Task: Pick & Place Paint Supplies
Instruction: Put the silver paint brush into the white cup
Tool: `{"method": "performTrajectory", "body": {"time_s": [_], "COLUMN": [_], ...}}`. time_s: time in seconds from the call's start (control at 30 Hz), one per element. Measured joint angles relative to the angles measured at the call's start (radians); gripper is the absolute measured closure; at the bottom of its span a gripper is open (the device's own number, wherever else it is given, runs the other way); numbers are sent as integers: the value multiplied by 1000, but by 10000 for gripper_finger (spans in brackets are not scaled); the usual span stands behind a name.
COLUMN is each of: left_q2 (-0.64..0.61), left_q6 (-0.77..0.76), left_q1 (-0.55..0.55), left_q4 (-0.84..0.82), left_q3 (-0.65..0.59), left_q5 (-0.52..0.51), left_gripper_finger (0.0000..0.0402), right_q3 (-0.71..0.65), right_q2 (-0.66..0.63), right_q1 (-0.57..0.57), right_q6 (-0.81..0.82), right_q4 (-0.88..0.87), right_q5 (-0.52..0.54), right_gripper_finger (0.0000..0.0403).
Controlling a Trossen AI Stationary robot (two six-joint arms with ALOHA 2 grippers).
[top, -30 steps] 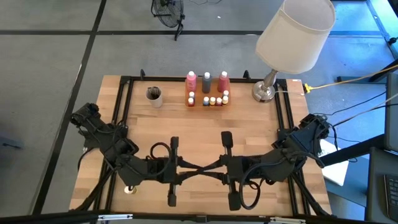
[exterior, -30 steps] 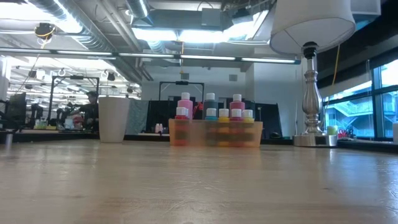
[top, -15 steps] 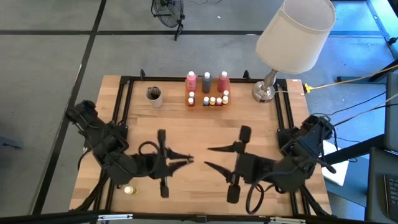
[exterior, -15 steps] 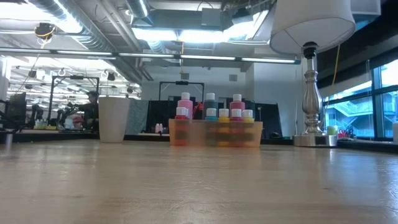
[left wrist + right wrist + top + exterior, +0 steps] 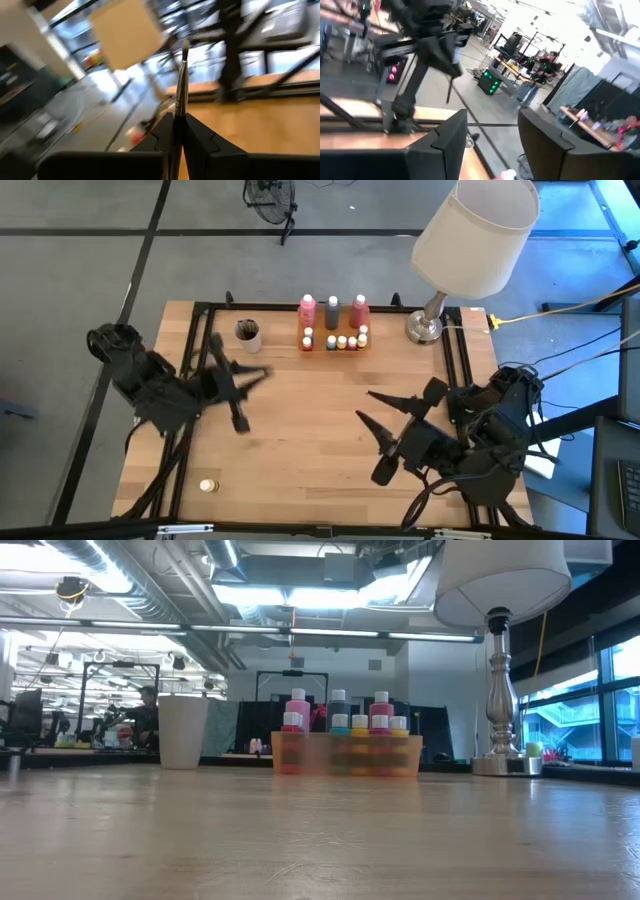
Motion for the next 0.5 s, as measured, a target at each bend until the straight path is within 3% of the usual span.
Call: {"method": "performTrajectory", "body": {"time_s": [0.1,0.2,0.5], "left_q2": [-48,-134,-458], "left_q6": [-148,-282,-649], "left_q1": [26,39,81], "left_q4": [-148,-213,-204], "left_q3": [-16,-108,-574], "left_q5": [-84,-177,-316], "left_gripper_finger": [384,383,385], "right_q3": [0,0,0], "right_q2": [-16,-37,-94], "right_q1": [-3,-19,-99], "right_q6": [-22,-16,201], "right_q4": [-45,-87,-351], "right_q5": [0,0,-40], "right_gripper_finger": [222,222,222]}}
